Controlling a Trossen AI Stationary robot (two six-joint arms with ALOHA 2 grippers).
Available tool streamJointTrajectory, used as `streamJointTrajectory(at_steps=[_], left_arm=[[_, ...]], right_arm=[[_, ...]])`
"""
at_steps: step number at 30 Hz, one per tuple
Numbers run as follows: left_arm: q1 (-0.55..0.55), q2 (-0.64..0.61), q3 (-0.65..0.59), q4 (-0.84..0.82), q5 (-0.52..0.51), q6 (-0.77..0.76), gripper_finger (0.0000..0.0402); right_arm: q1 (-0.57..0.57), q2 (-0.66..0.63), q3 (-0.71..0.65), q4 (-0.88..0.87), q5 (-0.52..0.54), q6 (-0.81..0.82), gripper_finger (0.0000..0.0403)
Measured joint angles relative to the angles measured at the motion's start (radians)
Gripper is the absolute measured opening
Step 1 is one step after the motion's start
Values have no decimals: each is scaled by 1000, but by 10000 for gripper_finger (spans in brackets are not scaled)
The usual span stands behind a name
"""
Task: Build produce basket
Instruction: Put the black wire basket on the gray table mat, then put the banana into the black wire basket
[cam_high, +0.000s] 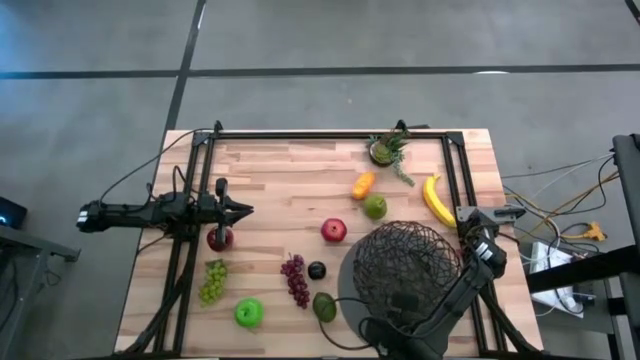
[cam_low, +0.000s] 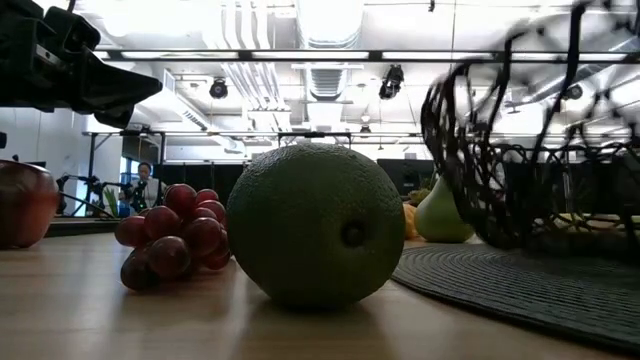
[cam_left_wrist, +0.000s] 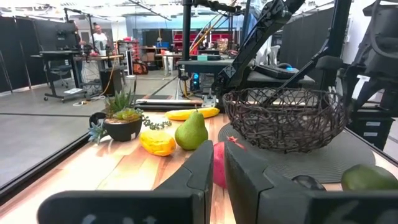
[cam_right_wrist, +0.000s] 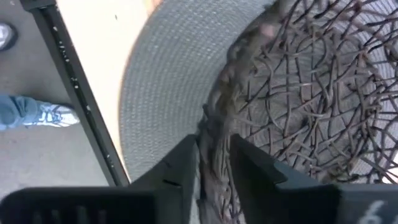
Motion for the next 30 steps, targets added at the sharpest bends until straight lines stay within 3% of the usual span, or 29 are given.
streamJointTrajectory(at_steps=[7,12,16,23,30], left_arm=[[0,0,0,0,0,0,22],[0,0,0,0,0,0,22],[0,0,0,0,0,0,22],[0,2,0,1,0,0,22],[0,12,0,0,0,0,22]], right_arm=[[-8,-27,65,14,-81,-8,174],[-40,-98,141,12,-74,1,190],[-83,-187,153,1,66,23,187],[-198,-378,77,-49,485,-129,174],[-448,-645,-234,-48,492,-261,155]])
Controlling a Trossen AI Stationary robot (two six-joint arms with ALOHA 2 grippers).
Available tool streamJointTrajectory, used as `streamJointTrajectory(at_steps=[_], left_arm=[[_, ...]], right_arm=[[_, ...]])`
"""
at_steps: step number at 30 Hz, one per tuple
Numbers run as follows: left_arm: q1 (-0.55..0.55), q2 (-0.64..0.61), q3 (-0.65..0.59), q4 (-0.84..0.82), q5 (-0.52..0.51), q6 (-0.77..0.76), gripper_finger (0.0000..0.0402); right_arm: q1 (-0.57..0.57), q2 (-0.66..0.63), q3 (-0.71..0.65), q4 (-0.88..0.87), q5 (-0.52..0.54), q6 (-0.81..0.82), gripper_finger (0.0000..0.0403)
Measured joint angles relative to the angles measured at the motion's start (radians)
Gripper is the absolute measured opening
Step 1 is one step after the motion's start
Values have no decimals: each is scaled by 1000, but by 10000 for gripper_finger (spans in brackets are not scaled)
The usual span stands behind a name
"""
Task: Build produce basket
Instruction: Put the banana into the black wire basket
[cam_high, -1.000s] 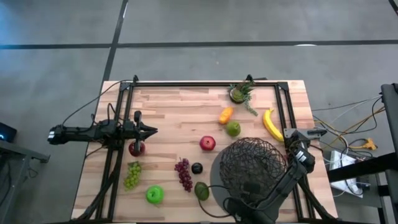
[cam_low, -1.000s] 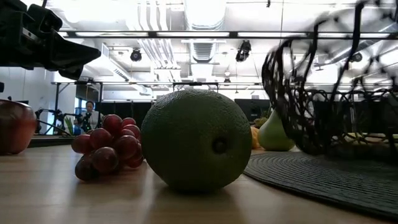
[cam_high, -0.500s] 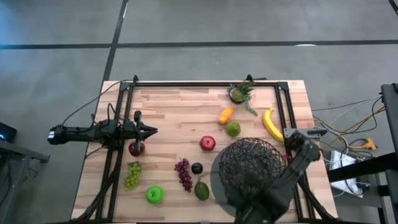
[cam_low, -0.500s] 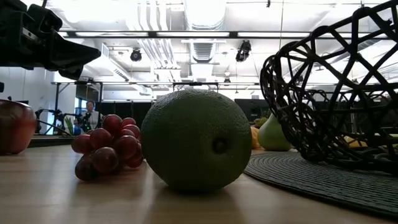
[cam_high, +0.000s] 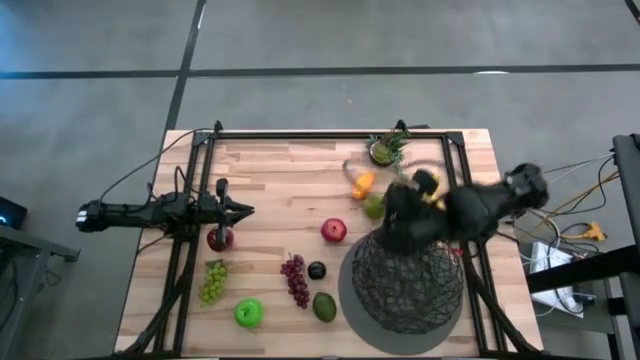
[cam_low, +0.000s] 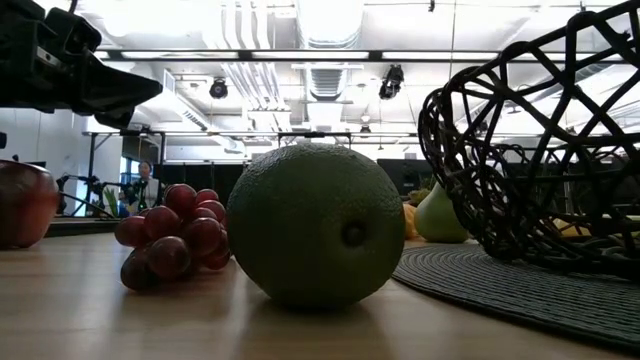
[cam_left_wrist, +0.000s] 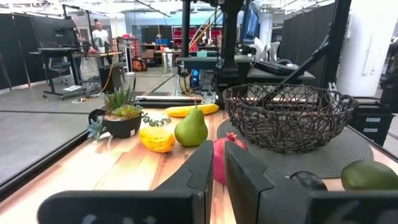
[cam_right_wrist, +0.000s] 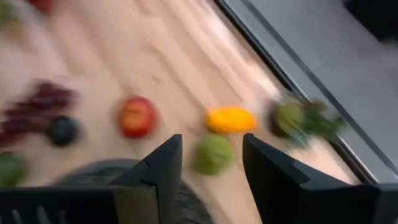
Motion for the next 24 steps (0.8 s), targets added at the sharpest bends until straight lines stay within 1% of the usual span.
streamJointTrajectory(at_steps=[3,6,10,12,14,18,21,22,24], left_arm=[[0,0,0,0,0,0,22],[0,1,0,0,0,0,22],[0,1,0,0,0,0,22],[0,1,0,0,0,0,22],[0,1,0,0,0,0,22],[0,1,0,0,0,0,22],[0,1,0,0,0,0,22],[0,1,0,0,0,0,22],[0,1,0,0,0,0,22]], right_arm=[[-118,-125,-184,1,-30,-3,148],[-248,-239,-360,43,-60,-1,141],[-425,-348,-554,121,-87,40,133],[-510,-384,-632,162,-110,28,132],[-596,-405,-695,213,-150,-38,135],[-754,-412,-802,343,-289,-219,148],[-837,-396,-871,456,-425,-348,164],[-857,-386,-891,486,-456,-375,170],[-889,-363,-919,515,-485,-411,183]])
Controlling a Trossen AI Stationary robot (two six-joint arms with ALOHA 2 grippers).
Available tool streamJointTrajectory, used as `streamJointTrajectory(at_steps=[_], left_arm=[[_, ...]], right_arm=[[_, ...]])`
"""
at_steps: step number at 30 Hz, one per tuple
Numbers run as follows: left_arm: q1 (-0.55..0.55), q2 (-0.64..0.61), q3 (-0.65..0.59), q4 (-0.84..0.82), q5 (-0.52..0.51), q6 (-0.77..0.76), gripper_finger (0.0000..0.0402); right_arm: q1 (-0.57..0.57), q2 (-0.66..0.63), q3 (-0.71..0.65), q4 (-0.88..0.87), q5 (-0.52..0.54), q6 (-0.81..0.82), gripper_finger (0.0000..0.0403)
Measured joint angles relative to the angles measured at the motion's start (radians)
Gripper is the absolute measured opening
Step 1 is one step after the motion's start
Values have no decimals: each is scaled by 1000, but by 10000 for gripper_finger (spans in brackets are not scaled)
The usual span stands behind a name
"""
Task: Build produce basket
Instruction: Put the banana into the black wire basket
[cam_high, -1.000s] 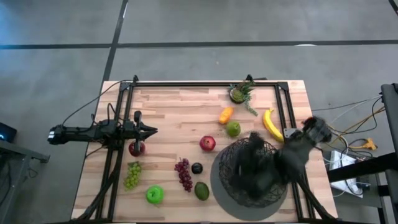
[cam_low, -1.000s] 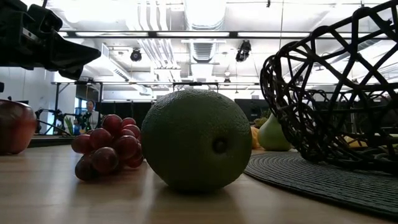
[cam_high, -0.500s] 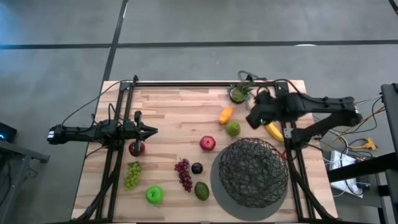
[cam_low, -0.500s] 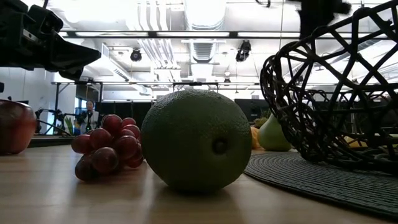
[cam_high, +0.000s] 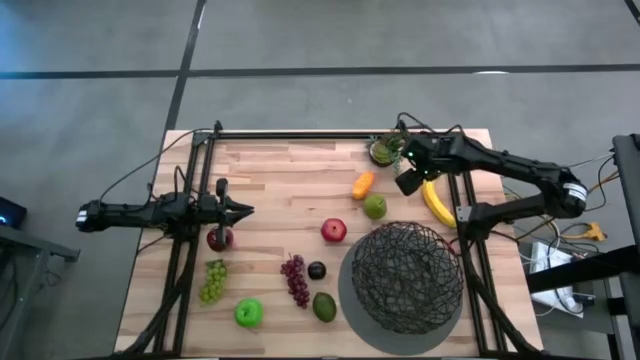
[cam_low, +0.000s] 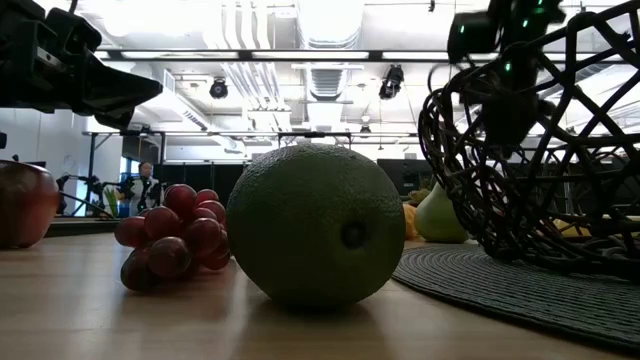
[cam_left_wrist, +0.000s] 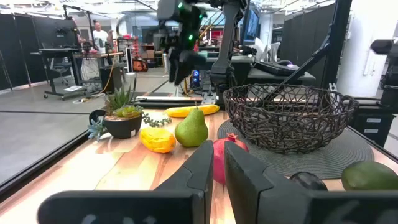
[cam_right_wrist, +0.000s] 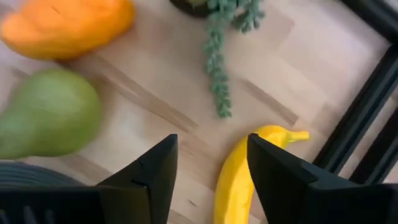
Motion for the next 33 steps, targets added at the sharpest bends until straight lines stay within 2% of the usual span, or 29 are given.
streamJointTrajectory(at_steps=[8,15,18,22,33], left_arm=[[0,0,0,0,0,0,22],[0,0,0,0,0,0,22],[0,0,0,0,0,0,22],[0,0,0,0,0,0,22],[0,0,0,0,0,0,22]], right_arm=[[-49,61,-65,27,-4,-85,234],[-64,71,-134,26,1,-15,270],[-63,70,-153,27,62,-4,278],[-64,70,-174,26,150,48,275],[-64,73,-196,20,147,119,237]])
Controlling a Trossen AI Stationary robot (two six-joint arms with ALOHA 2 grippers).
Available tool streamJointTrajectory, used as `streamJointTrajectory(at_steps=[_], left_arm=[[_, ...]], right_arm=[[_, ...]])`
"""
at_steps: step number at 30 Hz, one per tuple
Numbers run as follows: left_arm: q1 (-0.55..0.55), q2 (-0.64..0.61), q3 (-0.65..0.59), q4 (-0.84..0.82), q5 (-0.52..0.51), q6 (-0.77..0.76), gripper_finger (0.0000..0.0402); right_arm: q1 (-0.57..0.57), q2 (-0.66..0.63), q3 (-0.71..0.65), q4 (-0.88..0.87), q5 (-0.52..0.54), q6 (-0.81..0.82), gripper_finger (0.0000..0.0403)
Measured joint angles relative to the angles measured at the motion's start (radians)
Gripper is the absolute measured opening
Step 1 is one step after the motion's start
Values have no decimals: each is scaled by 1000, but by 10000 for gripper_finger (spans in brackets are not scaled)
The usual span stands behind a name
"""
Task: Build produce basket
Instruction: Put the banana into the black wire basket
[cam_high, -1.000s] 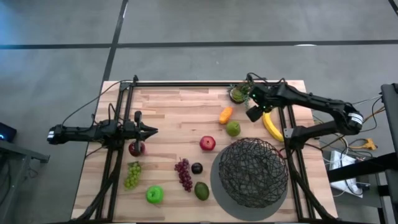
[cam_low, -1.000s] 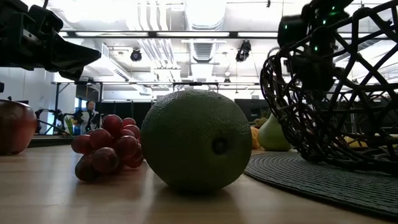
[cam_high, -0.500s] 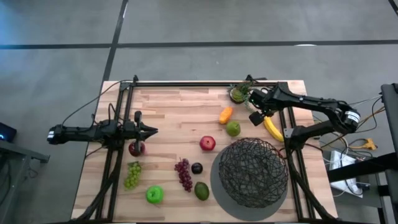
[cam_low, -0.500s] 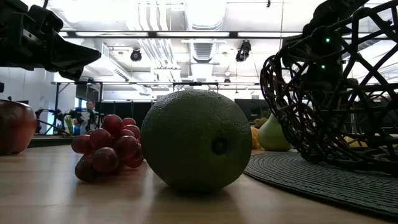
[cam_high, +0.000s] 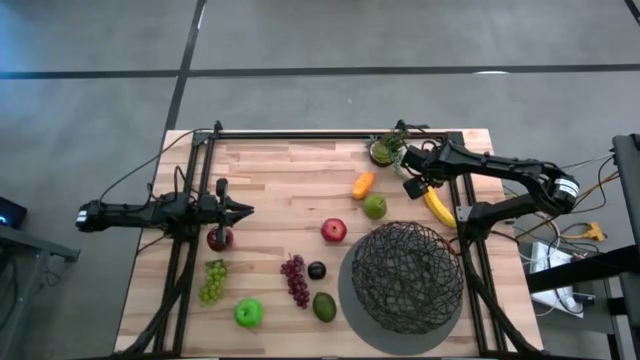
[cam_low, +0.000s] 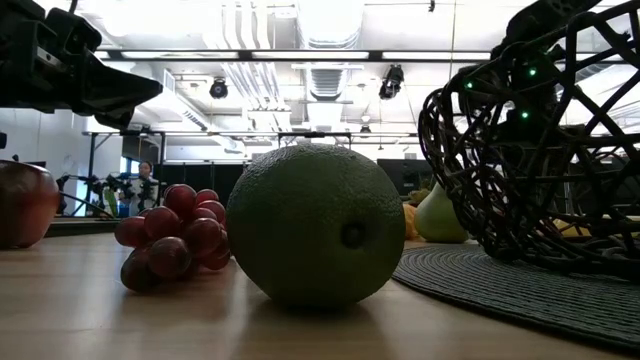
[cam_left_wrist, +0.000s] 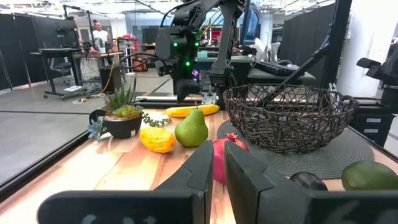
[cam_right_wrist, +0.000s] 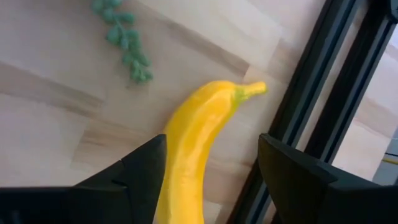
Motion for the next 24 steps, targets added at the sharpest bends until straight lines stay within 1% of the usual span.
streamJointTrajectory(at_steps=[4,11,14,18,21,24], left_arm=[[0,0,0,0,0,0,22],[0,0,0,0,0,0,22],[0,0,0,0,0,0,22],[0,0,0,0,0,0,22],[0,0,0,0,0,0,22],[0,0,0,0,0,0,22]], right_arm=[[-5,1,-42,18,-27,-3,233],[-25,1,-137,66,-55,74,233],[-26,1,-160,90,-74,79,233],[-26,1,-184,123,-74,88,232],[-26,1,-214,178,-104,90,224],[-26,-2,-245,226,-129,94,204]])
